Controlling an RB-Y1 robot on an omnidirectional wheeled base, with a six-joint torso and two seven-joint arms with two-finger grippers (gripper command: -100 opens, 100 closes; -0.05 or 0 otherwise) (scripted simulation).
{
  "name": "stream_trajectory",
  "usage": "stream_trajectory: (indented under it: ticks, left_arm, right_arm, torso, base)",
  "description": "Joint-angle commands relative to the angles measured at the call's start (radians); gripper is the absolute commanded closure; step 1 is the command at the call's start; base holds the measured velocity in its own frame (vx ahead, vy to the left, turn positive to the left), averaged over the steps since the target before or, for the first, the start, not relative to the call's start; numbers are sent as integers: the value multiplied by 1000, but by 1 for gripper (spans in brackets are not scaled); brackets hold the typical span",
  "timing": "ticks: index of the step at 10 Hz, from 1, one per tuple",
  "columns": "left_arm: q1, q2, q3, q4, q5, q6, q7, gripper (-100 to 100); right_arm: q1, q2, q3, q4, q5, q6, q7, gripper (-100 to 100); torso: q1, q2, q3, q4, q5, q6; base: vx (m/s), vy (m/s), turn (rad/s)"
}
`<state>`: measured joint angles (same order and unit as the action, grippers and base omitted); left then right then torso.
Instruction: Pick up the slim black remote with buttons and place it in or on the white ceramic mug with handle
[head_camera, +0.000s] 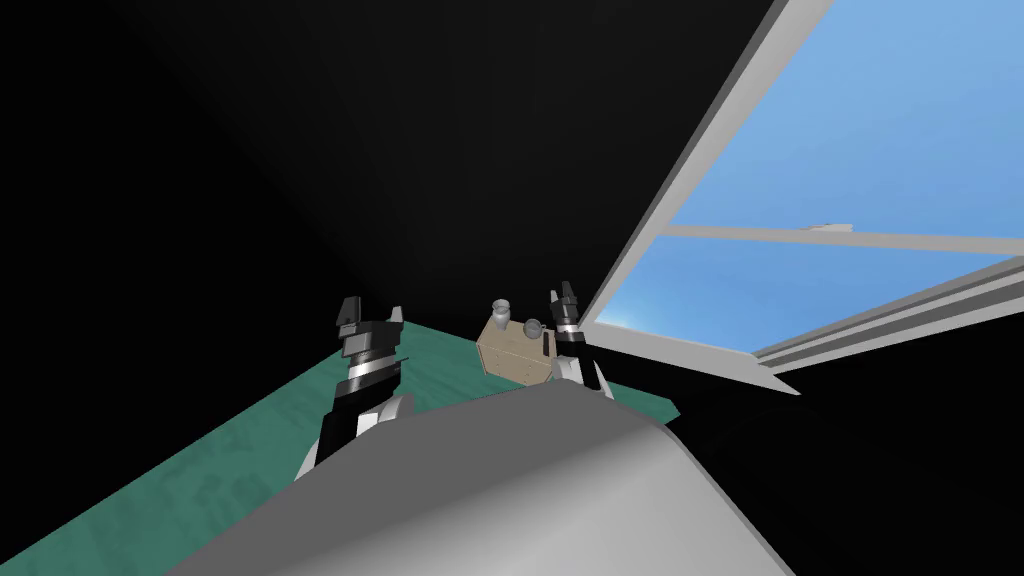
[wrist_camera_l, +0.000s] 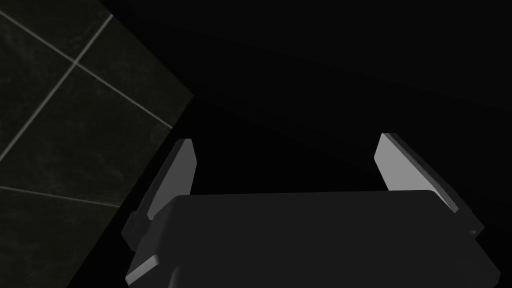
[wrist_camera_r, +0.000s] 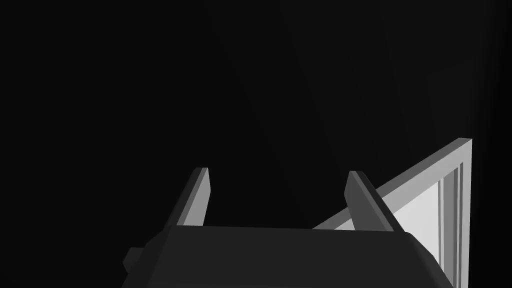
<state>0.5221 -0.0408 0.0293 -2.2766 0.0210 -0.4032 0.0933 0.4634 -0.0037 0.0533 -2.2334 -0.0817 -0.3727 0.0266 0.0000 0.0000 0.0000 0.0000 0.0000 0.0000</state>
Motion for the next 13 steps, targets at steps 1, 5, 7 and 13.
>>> stream_trajectory:
  ticks: [1,5,7,13]
  left_arm:
    - [0,0,0,0,0,0,0,0]
    - [0,0,0,0,0,0,0,0]
    - [0,0,0,0,0,0,0,0]
    - [0,0,0,0,0,0,0,0]
  right_arm:
    - [-1,-29,-28,30,-5,37,-37,-100]
    - [-2,-67,-76,90,-20,104,-106,-100]
    - [-3,-96,-116,140,-35,163,-164,-100]
    - [-7,-155,-212,280,-79,296,-311,-100]
  torso:
    - [0,0,0,0,0,0]
    - [1,0,0,0,0,0]
    - [1,-1,0,0,0,0]
    - [0,-1,0,0,0,0]
  base:
    - [5,26,170]
    - [6,26,104]
    - [7,28,179]
    - [6,13,132]
